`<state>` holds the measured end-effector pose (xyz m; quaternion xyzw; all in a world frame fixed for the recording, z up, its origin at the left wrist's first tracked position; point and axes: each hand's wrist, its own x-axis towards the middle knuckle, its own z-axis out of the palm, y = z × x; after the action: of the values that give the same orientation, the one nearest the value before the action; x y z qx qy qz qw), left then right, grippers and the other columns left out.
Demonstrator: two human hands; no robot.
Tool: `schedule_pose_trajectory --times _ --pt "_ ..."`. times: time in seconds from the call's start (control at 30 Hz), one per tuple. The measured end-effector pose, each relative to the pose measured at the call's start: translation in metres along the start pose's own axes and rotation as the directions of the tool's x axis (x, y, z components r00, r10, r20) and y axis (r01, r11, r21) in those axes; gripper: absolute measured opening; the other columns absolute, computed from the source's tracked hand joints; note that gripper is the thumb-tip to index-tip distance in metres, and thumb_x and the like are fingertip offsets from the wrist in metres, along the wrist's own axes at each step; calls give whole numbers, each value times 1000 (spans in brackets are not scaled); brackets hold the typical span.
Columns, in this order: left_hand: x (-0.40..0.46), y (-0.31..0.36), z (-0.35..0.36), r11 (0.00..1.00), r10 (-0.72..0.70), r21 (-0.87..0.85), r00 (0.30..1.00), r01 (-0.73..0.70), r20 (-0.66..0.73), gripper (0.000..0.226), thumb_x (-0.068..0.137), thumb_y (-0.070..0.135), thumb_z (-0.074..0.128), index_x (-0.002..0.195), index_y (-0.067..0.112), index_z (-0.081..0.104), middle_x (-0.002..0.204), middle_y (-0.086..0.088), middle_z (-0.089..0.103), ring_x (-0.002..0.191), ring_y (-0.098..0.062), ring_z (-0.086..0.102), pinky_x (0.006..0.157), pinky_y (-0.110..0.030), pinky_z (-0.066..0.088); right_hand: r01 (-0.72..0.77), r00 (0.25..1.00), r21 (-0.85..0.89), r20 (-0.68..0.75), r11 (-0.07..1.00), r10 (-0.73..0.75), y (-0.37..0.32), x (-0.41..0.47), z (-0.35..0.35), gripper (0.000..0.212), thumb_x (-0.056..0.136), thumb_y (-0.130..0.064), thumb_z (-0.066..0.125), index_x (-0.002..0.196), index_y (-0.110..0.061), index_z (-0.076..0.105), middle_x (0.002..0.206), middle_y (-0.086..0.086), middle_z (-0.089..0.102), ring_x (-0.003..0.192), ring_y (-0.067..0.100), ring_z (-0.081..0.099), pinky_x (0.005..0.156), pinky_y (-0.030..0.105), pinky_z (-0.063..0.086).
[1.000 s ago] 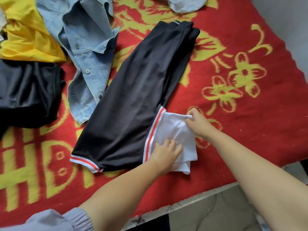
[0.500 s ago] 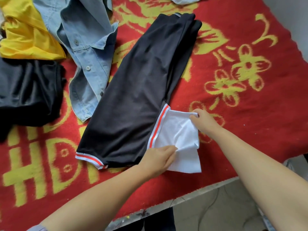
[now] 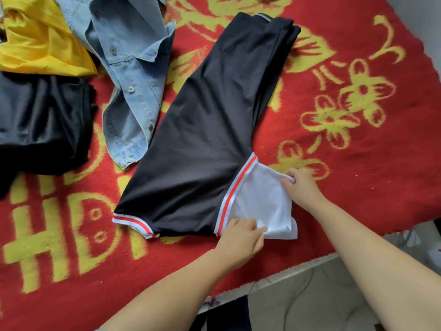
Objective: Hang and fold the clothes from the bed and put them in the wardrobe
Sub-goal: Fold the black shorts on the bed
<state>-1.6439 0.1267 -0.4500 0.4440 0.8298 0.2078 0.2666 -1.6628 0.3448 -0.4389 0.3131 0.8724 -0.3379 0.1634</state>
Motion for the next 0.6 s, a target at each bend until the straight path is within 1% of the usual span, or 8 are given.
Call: schedule_pose_trajectory --times 0.07,0.13,0.2,0.27,0.37,0.43,0.5,0.6 --pt "3 0 5 998 -57 22 992 55 108 43 97 28 41 138 20 48 107 -10 56 96 -32 54 89 -38 36 -87 996 32 -3 996 88 -2 -3 11 34 89 -21 63 117 -4 54 116 15 50 108 29 49 80 31 34" --pt "2 4 6 995 -84 72 987 75 135 57 95 33 44 148 18 30 120 -10 52 108 -30 51 95 -39 34 -200 979 116 51 973 195 -3 -5 18 61 87 -31 67 137 -10 39 127 10 45 116 27 47 83 29 34" --pt "-4 4 7 980 -110 177 987 88 121 75 88 40 54 151 15 22 138 -11 45 125 -29 44 104 -41 33 -311 948 207 129 928 289 -5 -5 18 58 86 -28 68 133 -8 41 120 7 50 103 23 52 75 30 39" --pt "-12 3 -3 950 -104 302 991 74 83 89 70 45 70 147 15 36 143 -12 47 134 -26 43 106 -45 38 -360 932 334 153 871 327 -8 -2 13 33 86 -15 64 115 -2 59 107 12 62 87 19 57 67 30 43" --pt "-14 -3 -10 915 -42 404 998 22 40 91 57 32 76 141 21 45 145 -9 46 135 -21 42 105 -47 40 -354 935 494 198 794 294 -16 -3 3 19 88 -5 56 102 -9 67 106 13 68 87 22 64 73 31 50" --pt "-14 -10 -10 911 -139 394 990 119 24 90 70 23 68 150 20 27 155 -14 26 144 -22 25 111 -56 27 -341 939 517 237 785 251 -22 -9 -1 25 90 -5 53 108 -13 67 102 7 69 86 18 65 71 29 53" --pt "-13 -18 -6 913 -309 324 939 248 152 92 87 22 56 152 19 -7 160 -12 -10 148 -21 -4 112 -62 5 -315 945 420 223 851 239 -29 -12 -4 27 88 -7 50 108 -13 67 96 3 69 82 17 62 69 30 50" --pt "-14 -24 -6 927 -341 235 919 293 198 105 87 41 60 149 16 -20 158 -4 -22 147 -15 -11 113 -61 1 -204 971 180 162 962 176 -53 -11 -9 23 85 -8 48 98 -7 68 90 10 67 76 20 57 63 29 41"
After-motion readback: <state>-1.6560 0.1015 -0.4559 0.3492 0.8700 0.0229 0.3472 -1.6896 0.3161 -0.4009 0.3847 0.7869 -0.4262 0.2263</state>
